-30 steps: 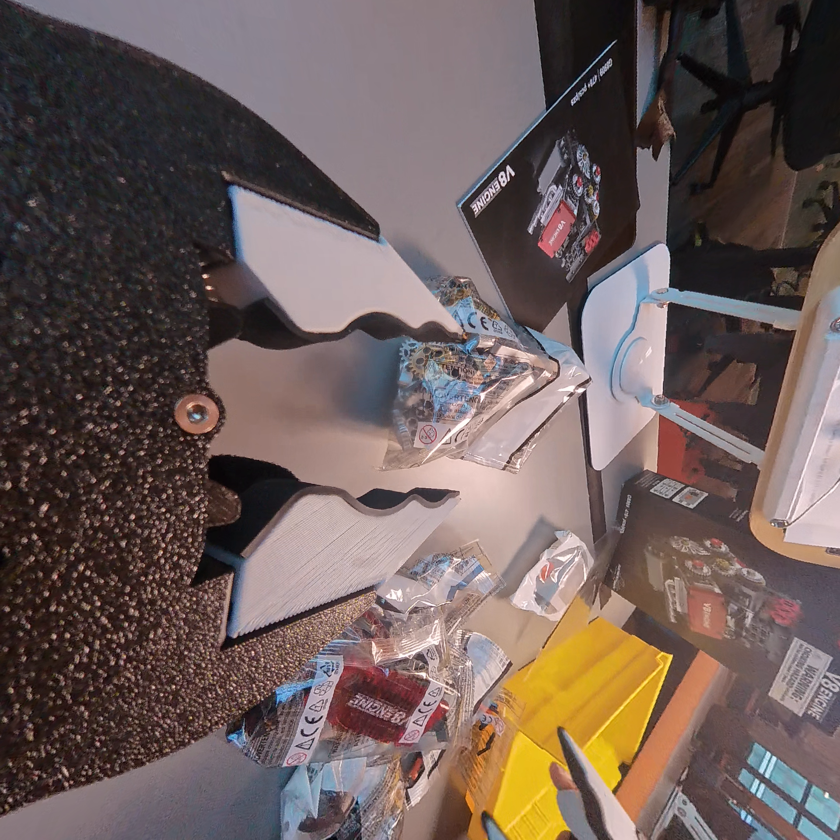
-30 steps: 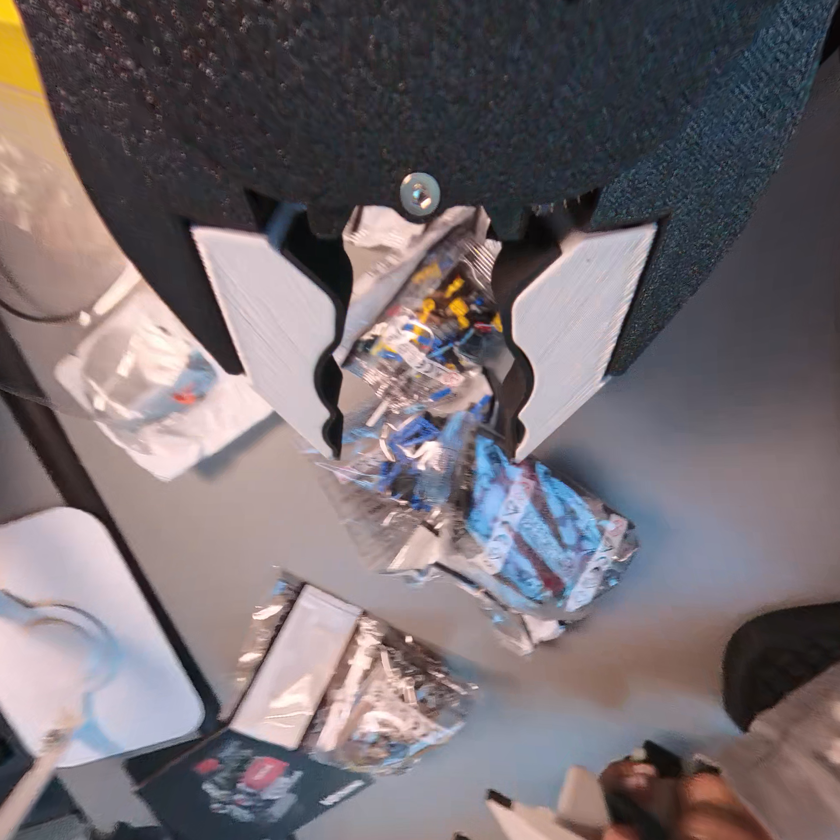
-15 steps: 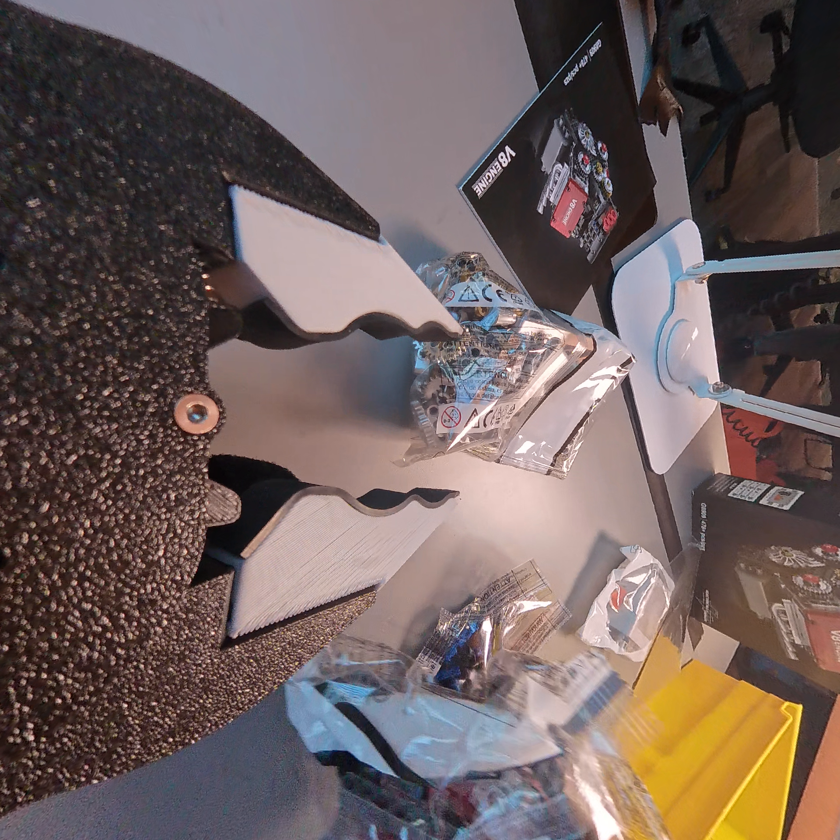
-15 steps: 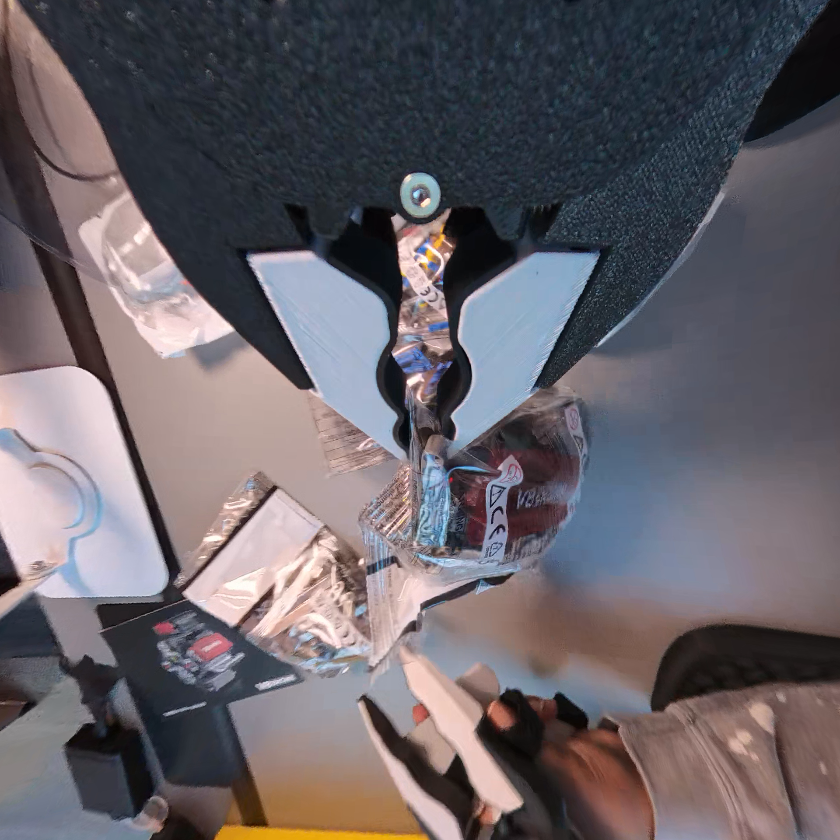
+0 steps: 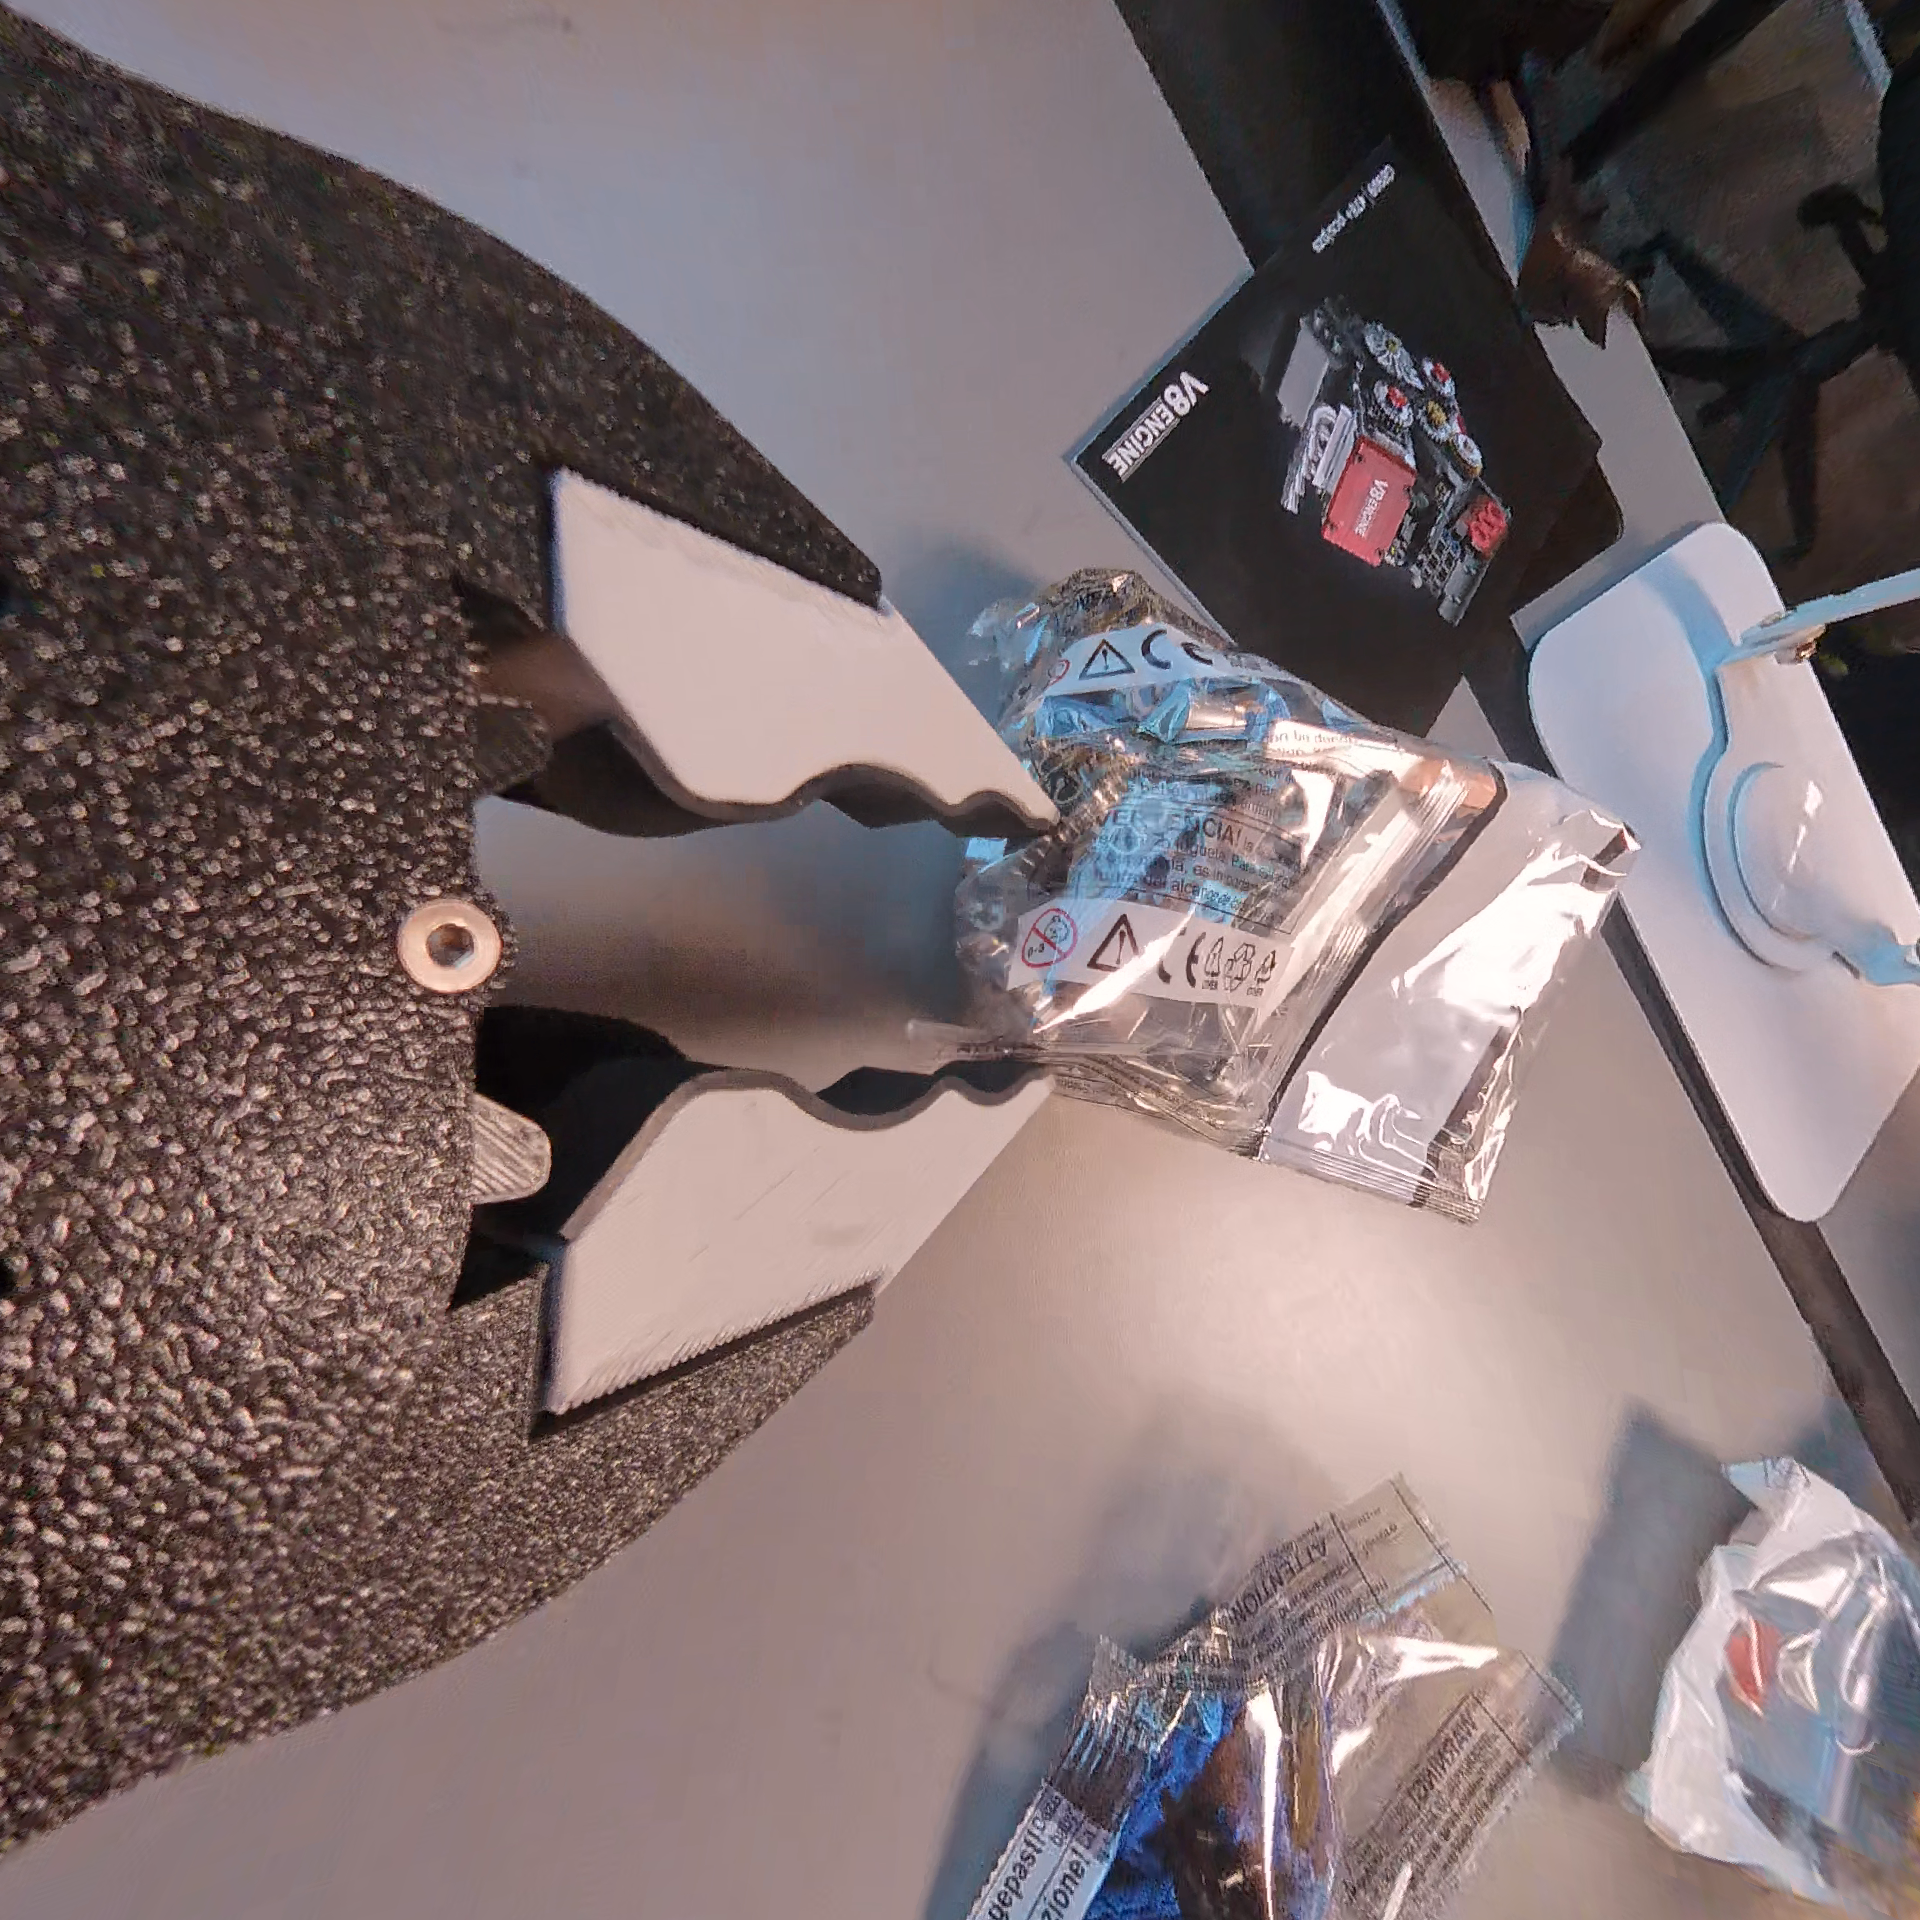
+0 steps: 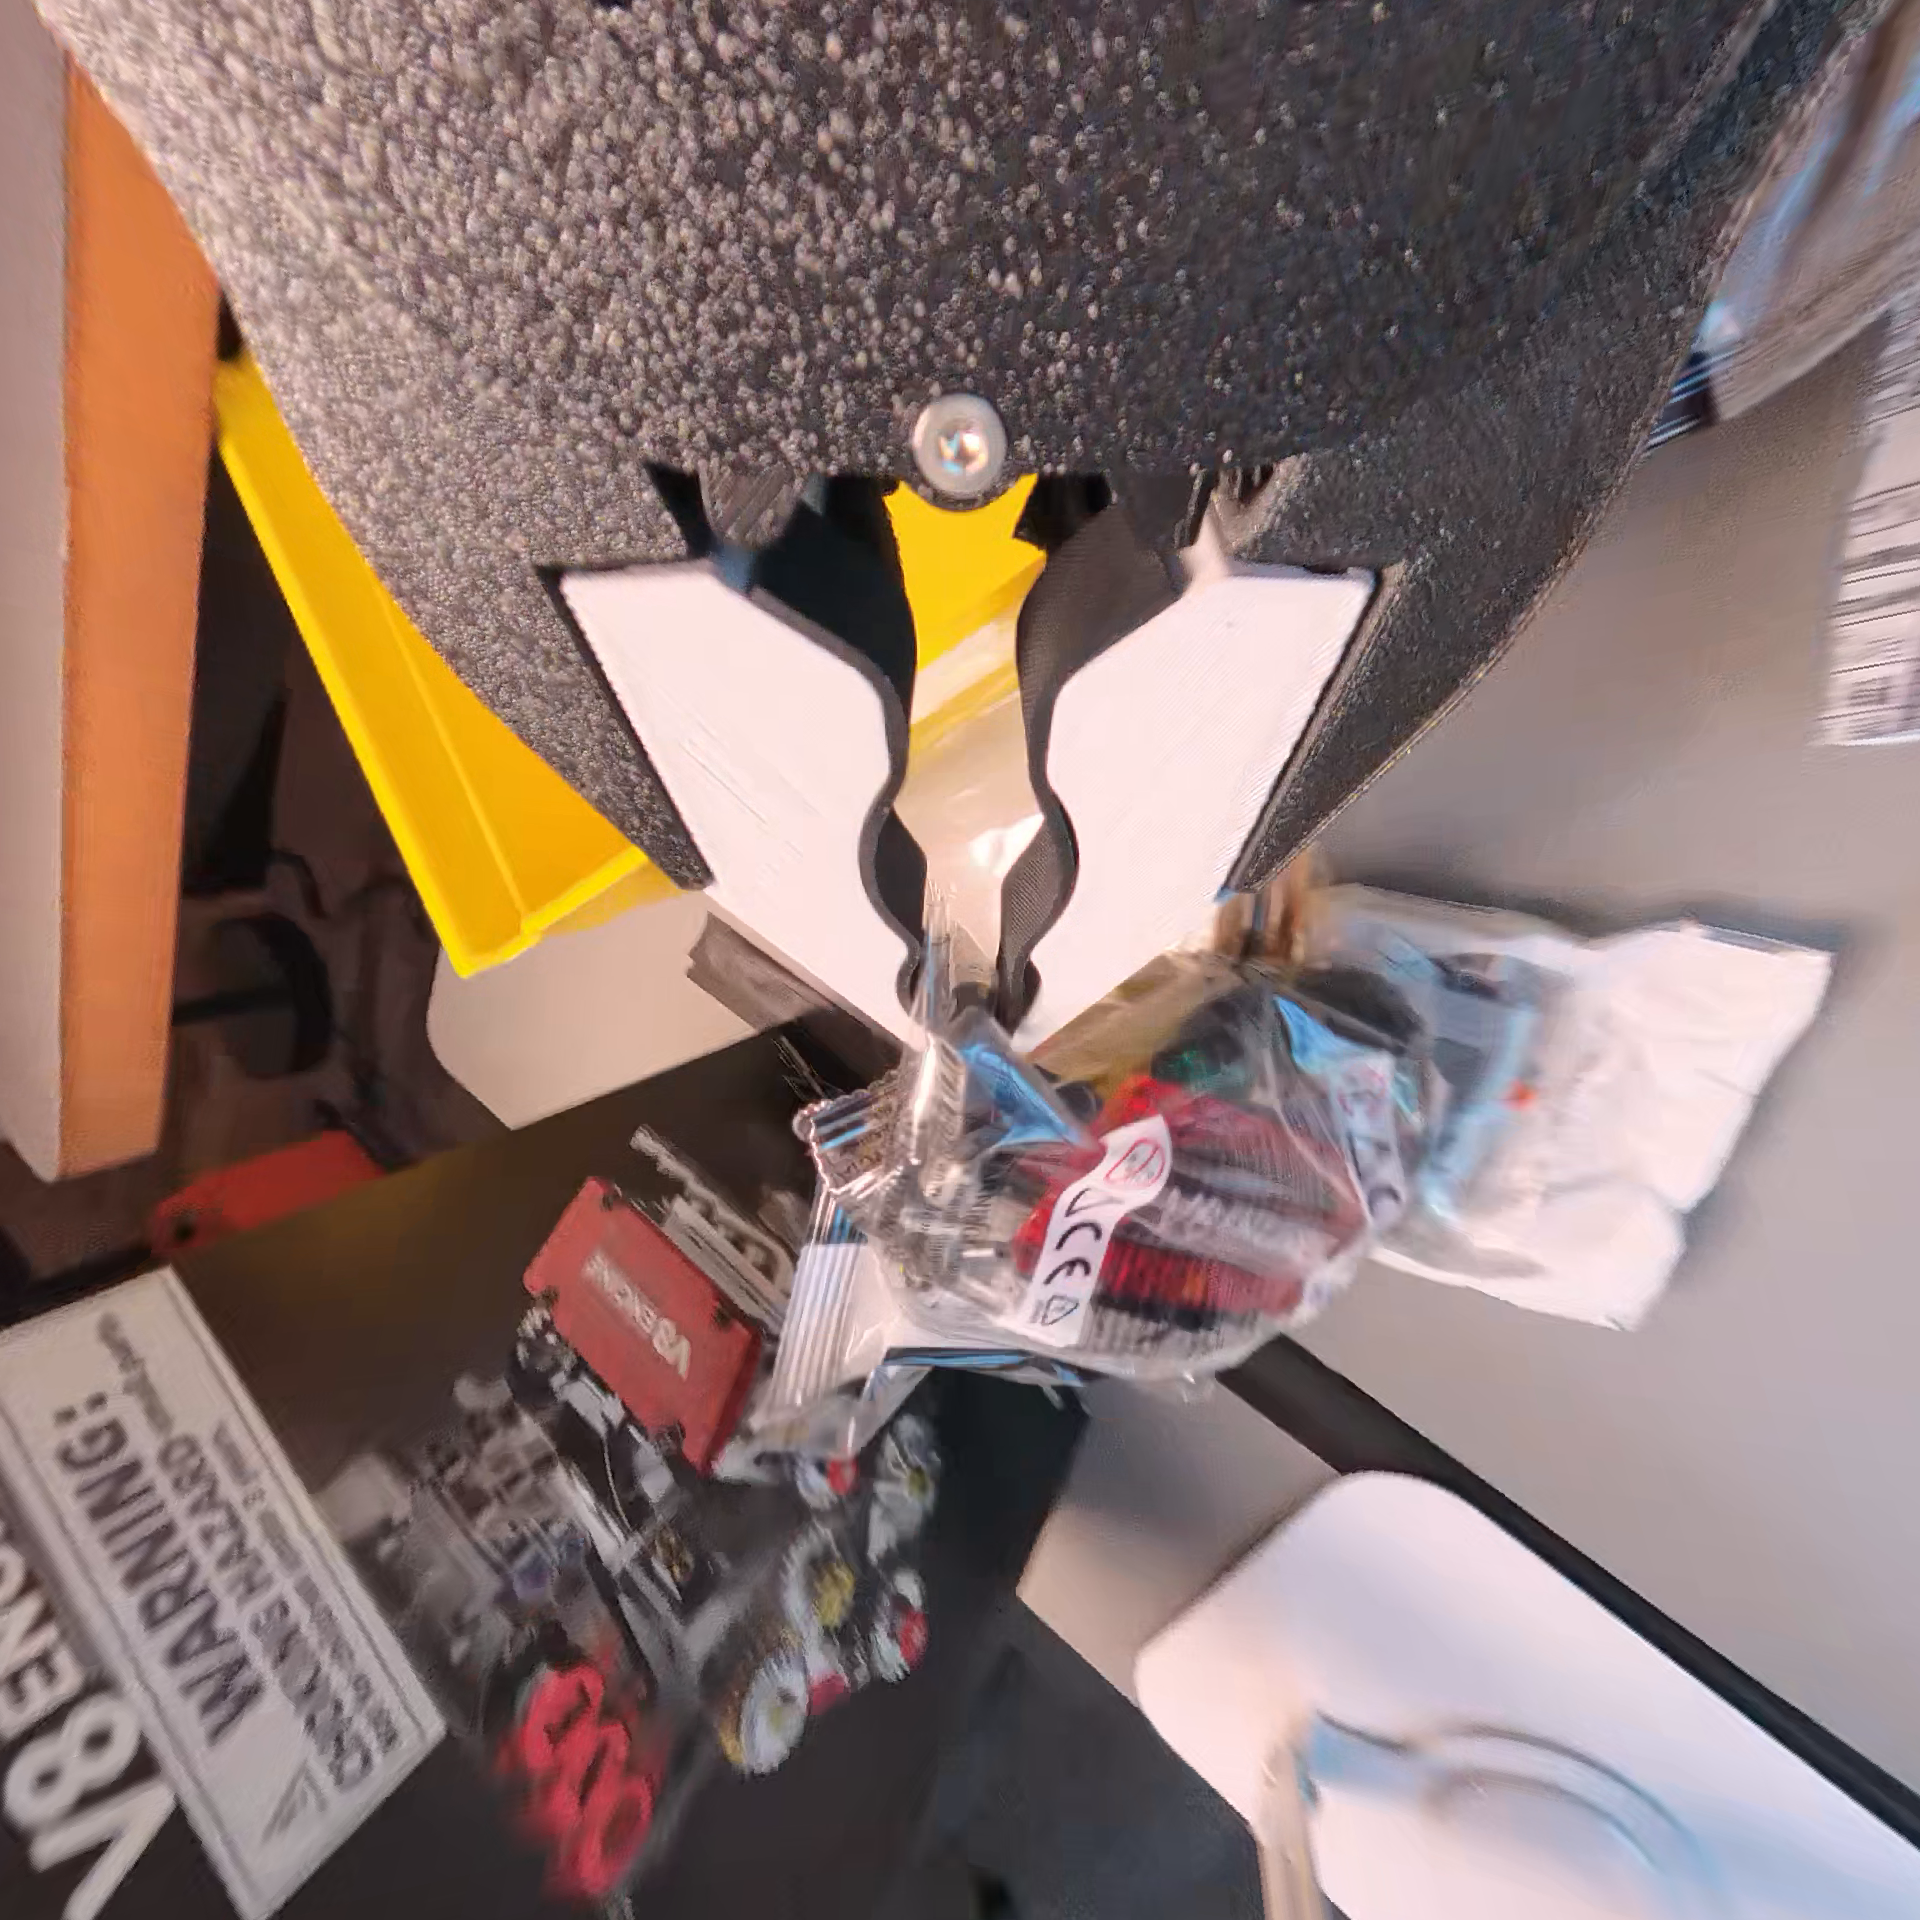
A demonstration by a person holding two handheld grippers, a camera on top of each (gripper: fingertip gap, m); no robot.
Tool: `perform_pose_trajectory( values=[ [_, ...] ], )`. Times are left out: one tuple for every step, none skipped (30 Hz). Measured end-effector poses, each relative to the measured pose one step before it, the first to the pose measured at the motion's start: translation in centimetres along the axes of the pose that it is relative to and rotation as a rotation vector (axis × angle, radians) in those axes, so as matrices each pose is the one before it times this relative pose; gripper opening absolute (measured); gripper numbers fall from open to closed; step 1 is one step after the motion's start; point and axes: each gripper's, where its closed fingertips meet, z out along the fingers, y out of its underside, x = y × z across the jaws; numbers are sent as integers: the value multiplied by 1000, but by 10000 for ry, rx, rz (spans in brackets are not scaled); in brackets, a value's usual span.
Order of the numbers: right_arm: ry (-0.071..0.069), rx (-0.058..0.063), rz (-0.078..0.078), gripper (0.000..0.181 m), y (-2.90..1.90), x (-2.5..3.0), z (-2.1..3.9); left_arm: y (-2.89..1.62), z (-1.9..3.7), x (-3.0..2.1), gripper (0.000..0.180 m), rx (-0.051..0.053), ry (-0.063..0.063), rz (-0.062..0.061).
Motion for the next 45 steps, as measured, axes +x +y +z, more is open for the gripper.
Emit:
perform_pose_trajectory(
  values=[
    [99, -248, 100, 9, 868, 387, 306, 59, 53, 23, 38, -45, 56, 8],
    [-61, -450, 197, 14, 998, 165, 97, 7, 18, 57, 34, -5, 91, -78],
    [127, -383, 6, 31, 813, 355, -62, 17, 6, 62, 29, -7, 110, -58],
    [411, -143, -180, 45, 431, 610, -343, 26, -11, 96, 25, -1, 112, 7],
    [293, 75, -287, 55, 20, 286, -642, -73, -50, 130, 21, 37, 110, 41],
    [153, 393, -210, 64, -632, -70, -892, -165, -105, 193, 18, 73, 150, 21],
    [-62, 609, -246, 68, -1137, -634, -1065, -253, -140, 289, 14, 126, 201, -12],
    [-303, 720, -390, 70, -1483, -1310, -1054, -397, -175, 386, 10, 236, 258, -56],
    [-462, 697, -493, 72, -1620, -1868, -896, -475, -209, 572, 8, 265, 362, -81],
    [-624, 603, -569, 73, -1625, -2371, -639, -517, -205, 606, 8, 283, 376, -107],
    [-739, 563, -648, 73, -1664, -2780, -334, -534, -195, 635, 7, 294, 370, -167],
    [-653, 527, -654, 73, -1716, -2793, 54, -540, -177, 610, 5, 292, 368, -289],
    [-651, 484, -734, 73, -1697, -2891, 430, -655, -224, 752, 5, 361, 458, -288],
    [-460, 361, -803, 74, -1589, -2563, 768, -650, -215, 916, 5, 331, 531, -200],
    [-206, 206, -865, 75, -1395, -2021, 1003, -556, -191, 864, 5, 253, 442, -85],
    [-164, 127, -917, 77, -1294, -1737, 1118, -543, -146, 763, 5, 243, 330, -103],
    [81, 132, -850, 78, -1278, -1066, 1112, -509, -87, 948, 5, 250, 448, -108],
    [107, 181, -750, 79, -1201, -708, 1045, -437, -38, 1002, 4, 219, 460, -113],
    [85, 125, -616, 78, -946, -413, 975, -343, 13, 934, 4, 169, 396, -96],
    [213, -3, -601, 65, -504, 111, 728, -293, 9, 941, 3, 159, 374, 34],
    [133, 64, -596, 30, -324, 277, 343, -286, -35, 755, 4, 157, 245, 68],
    [-26, 211, -211, 18, -335, 341, 28, -282, -118, 262, 4, 160, -23, 75],
    [-53, 102, 280, 16, -122, 679, -121, -364, -237, -200, 5, 211, -231, 84],
    [-148, 58, 347, 10, -93, 672, -290, -523, -261, -310, 7, 300, -236, 37],
    [34, -83, 103, 10, 91, 835, -344, -684, -288, -599, 15, 371, -416, 66],
    [254, -475, -178, 9, 703, 1065, -284, -700, -334, -772, 28, 354, -536, 258],
    [364, -651, -265, 7, 1222, 1188, -198, -577, -391, -618, 37, 257, -356, 334],
    [275, -489, 5, 7, 1401, 1145, -143, -359, -388, -639, 39, 149, -296, 204],
    [213, -396, 339, 7, 1574, 1131, -94, -158, -321, -739, 45, 85, -309, 77],
    [424, -493, 334, 7, 1857, 1433, -23, 100, -239, -740, 50, -27, -295, 44],
    [685, -641, 165, 7, 2092, 1754, 89, 317, -150, -717, 55, -153, -299, 69],
    [700, -675, 44, 7, 2122, 1663, 284, 362, -78, -619, 58, -163, -275, 129],
    [516, -572, 15, 7, 1957, 1218, 525, 271, -20, -465, 58, -110, -225, 147],
    [313, -494, 1, 7, 1756, 624, 718, 179, 37, -312, 59, -72, -170, 82],
    [80, -449, -145, 7, 1578, -146, 838, 116, 108, -82, 59, -45, -43, 2],
    [-193, -485, -284, 8, 1500, -1009, 930, 117, 113, 44, 59, -47, 31, -45],
    [-531, -624, -356, 9, 1447, -1889, 939, 180, 104, 44, 59, -69, 12, -32],
    [-672, -463, -456, 11, 950, -2397, 823, 237, 76, 6, 59, -106, -25, 24],
    [-357, -44, -429, 18, 146, -2093, 548, 297, 40, -62, 59, -134, -53, 72],
    [-81, -78, -448, 25, 53, -1402, 198, 324, 30, -141, 60, -157, -95, 86],
    [-251, -57, -68, 34, -37, -1159, -116, 282, 15, -238, 60, -127, -133, 78],
    [-293, 190, 468, 44, -365, -669, -441, 246, 25, -263, 60, -113, -127, 42],
    [-358, 380, 694, 49, -539, -407, -779, 254, 55, -254, 60, -135, -106, -4],
    [-340, 345, 685, 57, -439, -216, -991, 217, 82, -199, 60, -103, -72, -14],
    [-295, 309, 656, 65, -373, -121, -1132, 211, 85, -144, 60, -90, -52, -5]
  ],
)
